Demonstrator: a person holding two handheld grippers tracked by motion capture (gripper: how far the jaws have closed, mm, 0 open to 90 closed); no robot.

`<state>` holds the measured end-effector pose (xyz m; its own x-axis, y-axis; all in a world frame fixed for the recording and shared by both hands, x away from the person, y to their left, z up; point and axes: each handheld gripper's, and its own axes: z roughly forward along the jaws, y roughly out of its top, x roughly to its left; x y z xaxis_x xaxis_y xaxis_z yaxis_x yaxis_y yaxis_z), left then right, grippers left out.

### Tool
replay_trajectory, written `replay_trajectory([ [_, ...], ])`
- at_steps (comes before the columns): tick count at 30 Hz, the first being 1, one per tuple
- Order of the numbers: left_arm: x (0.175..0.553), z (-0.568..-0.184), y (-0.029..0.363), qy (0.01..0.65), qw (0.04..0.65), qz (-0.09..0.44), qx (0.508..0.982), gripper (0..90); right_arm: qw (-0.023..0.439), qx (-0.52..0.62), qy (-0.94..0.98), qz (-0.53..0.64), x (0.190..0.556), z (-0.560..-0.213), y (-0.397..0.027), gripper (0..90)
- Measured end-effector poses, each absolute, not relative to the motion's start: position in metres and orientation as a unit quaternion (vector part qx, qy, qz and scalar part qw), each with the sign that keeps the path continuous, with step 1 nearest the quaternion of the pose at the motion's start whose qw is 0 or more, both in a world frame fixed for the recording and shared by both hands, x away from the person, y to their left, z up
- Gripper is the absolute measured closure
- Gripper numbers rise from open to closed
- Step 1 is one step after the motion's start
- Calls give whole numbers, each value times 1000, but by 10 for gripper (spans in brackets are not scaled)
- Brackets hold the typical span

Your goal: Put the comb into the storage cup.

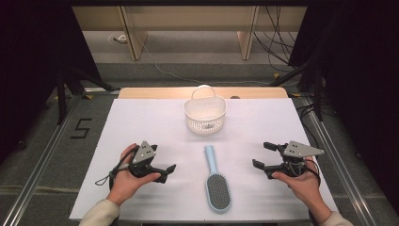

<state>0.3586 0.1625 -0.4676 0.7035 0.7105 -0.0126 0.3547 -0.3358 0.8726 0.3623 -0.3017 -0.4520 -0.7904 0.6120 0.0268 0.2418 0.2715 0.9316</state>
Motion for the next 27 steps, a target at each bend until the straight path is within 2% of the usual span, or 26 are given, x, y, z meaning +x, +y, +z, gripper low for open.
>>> replay_trajectory([
  [9,359,-467,164,339,470,193,792,0,185,275,776,538,362,-452,-301,222],
  [11,359,-467,165,340,470,193,791,0,191,272,772,542,363,-450,-300,336],
  [12,359,-467,165,340,470,193,791,0,191,272,772,542,363,-450,-300,336],
  [13,359,-467,165,340,470,193,791,0,190,265,775,542,363,-449,-298,393],
  [14,359,-467,164,340,470,193,791,0,180,249,787,535,366,-447,-293,538],
  [15,359,-467,164,340,471,192,791,0,180,249,787,535,366,-447,-293,538],
  [16,359,-467,164,339,471,192,792,0,170,237,796,530,368,-448,-289,597],
  [17,359,-467,163,338,471,193,792,0,155,214,815,516,371,-449,-281,737],
  [18,359,-467,163,338,471,191,792,0,151,205,822,510,373,-449,-278,783],
  [19,359,-467,163,338,471,191,792,0,151,205,822,510,373,-449,-278,783],
  [20,359,-467,163,338,472,192,791,0,143,186,839,491,375,-450,-268,886],
  [27,360,-468,164,340,472,192,791,0,120,146,866,463,388,-447,-237,900],
])
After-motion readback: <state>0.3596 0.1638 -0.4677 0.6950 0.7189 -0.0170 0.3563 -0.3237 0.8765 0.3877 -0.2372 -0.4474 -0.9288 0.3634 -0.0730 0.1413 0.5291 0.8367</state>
